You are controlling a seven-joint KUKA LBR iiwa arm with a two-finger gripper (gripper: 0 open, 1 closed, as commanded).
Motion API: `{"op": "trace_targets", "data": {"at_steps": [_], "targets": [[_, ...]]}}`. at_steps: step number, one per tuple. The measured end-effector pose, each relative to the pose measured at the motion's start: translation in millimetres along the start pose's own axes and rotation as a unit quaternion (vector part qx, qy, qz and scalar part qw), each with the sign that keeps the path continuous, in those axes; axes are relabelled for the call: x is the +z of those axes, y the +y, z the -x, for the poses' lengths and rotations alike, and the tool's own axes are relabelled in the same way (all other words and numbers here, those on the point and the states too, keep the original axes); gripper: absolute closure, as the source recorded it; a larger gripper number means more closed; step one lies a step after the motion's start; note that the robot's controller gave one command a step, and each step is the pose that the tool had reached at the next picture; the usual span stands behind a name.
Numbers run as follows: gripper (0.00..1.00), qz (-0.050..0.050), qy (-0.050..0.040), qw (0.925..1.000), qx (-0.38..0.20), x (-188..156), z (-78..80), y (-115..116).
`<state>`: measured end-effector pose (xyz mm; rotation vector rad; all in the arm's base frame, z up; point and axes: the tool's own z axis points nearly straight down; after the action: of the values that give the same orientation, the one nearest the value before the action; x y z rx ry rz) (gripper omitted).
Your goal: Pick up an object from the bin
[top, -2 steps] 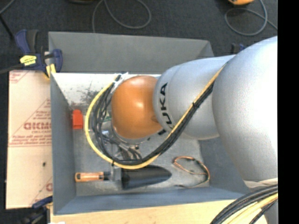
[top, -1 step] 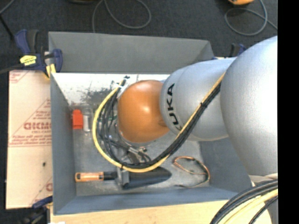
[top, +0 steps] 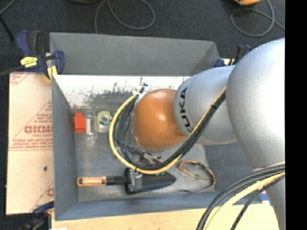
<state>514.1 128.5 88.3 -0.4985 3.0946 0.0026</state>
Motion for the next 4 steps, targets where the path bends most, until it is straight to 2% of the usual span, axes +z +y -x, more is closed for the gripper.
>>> {"op": "trace_targets", "data": {"at_steps": [1, 3, 4], "targets": [[1.0, -0.001, 0.001, 0.9998, 0.018, 16, -1.0, 4], [1.0, -0.001, 0.0015, 0.9998, 0.018, 12, -2.1, 4], [1.0, -0.001, 0.0057, 0.9998, 0.018, -7, -4.5, 4]]}}
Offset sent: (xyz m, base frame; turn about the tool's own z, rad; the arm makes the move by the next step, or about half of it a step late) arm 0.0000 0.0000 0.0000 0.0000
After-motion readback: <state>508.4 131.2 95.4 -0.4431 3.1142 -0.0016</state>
